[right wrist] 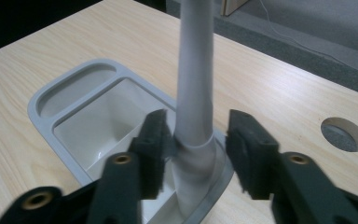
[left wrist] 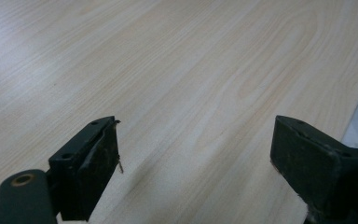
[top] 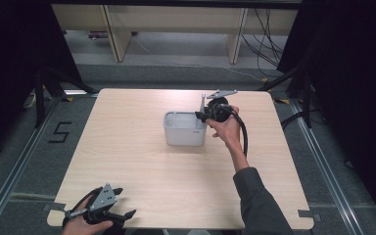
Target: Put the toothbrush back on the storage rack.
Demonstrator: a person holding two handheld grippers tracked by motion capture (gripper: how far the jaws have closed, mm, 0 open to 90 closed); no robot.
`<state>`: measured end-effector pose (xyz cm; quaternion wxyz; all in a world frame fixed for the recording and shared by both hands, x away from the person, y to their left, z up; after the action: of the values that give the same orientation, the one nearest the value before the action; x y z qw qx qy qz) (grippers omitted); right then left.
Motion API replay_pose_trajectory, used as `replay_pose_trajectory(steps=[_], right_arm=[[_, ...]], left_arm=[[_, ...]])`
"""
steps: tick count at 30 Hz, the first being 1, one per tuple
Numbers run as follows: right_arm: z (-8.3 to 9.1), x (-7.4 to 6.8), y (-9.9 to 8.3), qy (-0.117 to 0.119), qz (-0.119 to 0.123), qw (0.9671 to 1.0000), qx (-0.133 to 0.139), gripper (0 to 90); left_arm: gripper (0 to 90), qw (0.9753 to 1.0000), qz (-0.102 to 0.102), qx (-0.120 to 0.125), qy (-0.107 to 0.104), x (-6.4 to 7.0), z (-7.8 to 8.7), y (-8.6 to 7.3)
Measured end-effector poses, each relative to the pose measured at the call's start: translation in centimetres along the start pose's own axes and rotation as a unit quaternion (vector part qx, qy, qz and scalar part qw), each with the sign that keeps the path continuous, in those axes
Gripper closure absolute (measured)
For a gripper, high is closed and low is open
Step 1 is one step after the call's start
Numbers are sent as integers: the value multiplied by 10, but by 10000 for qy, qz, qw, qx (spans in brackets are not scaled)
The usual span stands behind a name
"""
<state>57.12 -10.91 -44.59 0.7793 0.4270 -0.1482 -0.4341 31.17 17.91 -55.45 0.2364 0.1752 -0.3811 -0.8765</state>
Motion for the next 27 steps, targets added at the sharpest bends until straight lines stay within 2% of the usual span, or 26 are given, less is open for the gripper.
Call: replay_pose_trajectory(steps=[2,3,4,5,8,10,11,12,13,16,17,21,22,23,24,25,27], right_arm=[[1,0,1,53,-54,9999,71,486],[2,0,2,-12,-54,9999,148,461],[4,0,3,17,-61,9999,152,433],[5,-2,2,49,-222,9996,167,419],[9,-3,2,80,-102,9996,266,379],[13,-5,0,102,-186,9994,287,369],[14,-6,0,109,-148,9993,326,366],[15,-8,0,135,-233,9989,381,363],[16,-8,0,180,-131,9992,346,359],[20,-10,-1,133,-203,9989,392,357],[21,-10,0,125,-149,9988,451,357],[24,-13,1,175,-189,9986,467,353],[25,-12,1,103,-137,9987,486,353],[26,-12,1,121,-111,9986,509,352],[26,-13,1,141,-142,9986,500,352],[28,-11,1,71,-63,9988,475,351],[29,-13,0,102,-117,9989,448,349]], left_arm=[[147,10000,-3,2,3,0,0,0],[147,10000,60,-7,-41,2,0,0],[147,10000,13,-7,6,0,0,0],[147,10000,3,6,13,0,0,0],[147,10000,3,-9,62,-1,0,0],[147,9999,-58,-70,58,-2,1,-1],[147,9999,-49,-65,107,-2,0,-1],[147,9999,-55,-70,103,-2,0,-1],[147,9999,-45,-62,114,-2,0,-1],[147,9999,-44,-56,118,-2,-1,-1],[147,9999,-40,-69,106,-2,0,-1],[147,10000,-18,-33,78,-1,0,0],[147,10000,-19,-30,73,-1,0,0],[147,9999,-65,-94,65,-2,1,-1],[147,9999,-50,-66,122,-2,0,-1],[147,9999,-53,-69,113,-2,0,-1],[147,9999,-58,-72,113,-2,-1,-1]])
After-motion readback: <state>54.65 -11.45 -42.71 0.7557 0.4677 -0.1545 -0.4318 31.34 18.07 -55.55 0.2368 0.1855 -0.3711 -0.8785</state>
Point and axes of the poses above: each handheld gripper's, and its own axes: z roughly backward along the jaws, y roughly out of its top, x roughly to its right, the point moved 7 cm from there along -z, roughly forward along the jaws, and after that the axes turned 7 degrees about -z, right-handed, at the moved point
